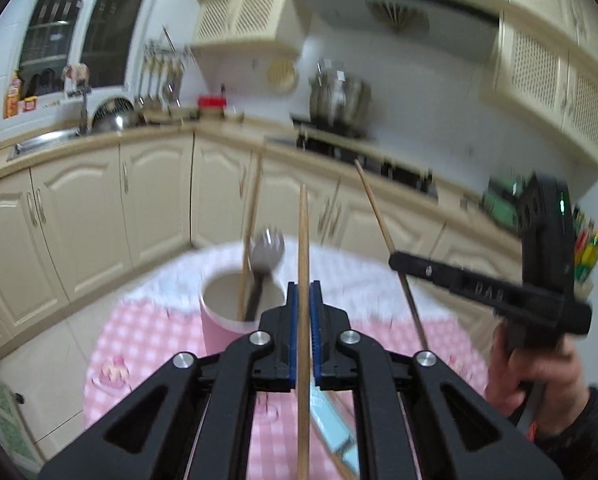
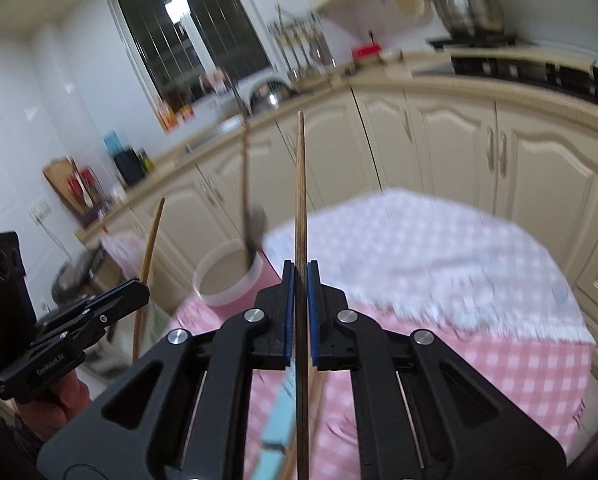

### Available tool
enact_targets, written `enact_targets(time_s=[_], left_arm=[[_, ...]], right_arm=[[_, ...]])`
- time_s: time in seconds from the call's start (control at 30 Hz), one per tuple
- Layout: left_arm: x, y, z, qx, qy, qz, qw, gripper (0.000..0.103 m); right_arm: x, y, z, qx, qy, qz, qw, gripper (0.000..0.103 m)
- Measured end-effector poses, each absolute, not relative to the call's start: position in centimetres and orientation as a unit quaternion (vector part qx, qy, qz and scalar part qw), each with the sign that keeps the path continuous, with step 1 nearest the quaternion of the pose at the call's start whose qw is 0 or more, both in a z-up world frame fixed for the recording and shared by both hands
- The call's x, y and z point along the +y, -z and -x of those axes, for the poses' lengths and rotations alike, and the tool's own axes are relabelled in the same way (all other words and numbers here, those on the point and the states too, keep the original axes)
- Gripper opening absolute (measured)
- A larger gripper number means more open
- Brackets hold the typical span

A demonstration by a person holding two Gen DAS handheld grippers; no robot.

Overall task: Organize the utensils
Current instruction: 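Lift both chopsticks over the pink cup and drop them in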

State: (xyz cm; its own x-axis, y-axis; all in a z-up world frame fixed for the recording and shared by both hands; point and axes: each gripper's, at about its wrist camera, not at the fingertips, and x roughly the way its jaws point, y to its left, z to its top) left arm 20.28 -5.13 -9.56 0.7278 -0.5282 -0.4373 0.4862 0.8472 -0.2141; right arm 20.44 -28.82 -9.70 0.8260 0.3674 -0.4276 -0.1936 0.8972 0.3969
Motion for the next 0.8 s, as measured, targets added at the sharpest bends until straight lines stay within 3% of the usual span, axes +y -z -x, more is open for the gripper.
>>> enact_targets(time_s=[0.43, 0.8], left_arm=[[-2.8, 1.4, -25.0, 0.096, 0.255, 0.121, 0.955, 0.005], [-4.6, 2.4, -29.3, 0.064, 0.228, 0.117, 0.964, 0.005]], right_arm=[[-24.5, 2.8, -25.7, 0.130, -0.183, -0.171, 0.959, 0.006], [-22.3, 3.7, -29.4, 0.110, -0.168, -0.163, 0.966, 0.007]])
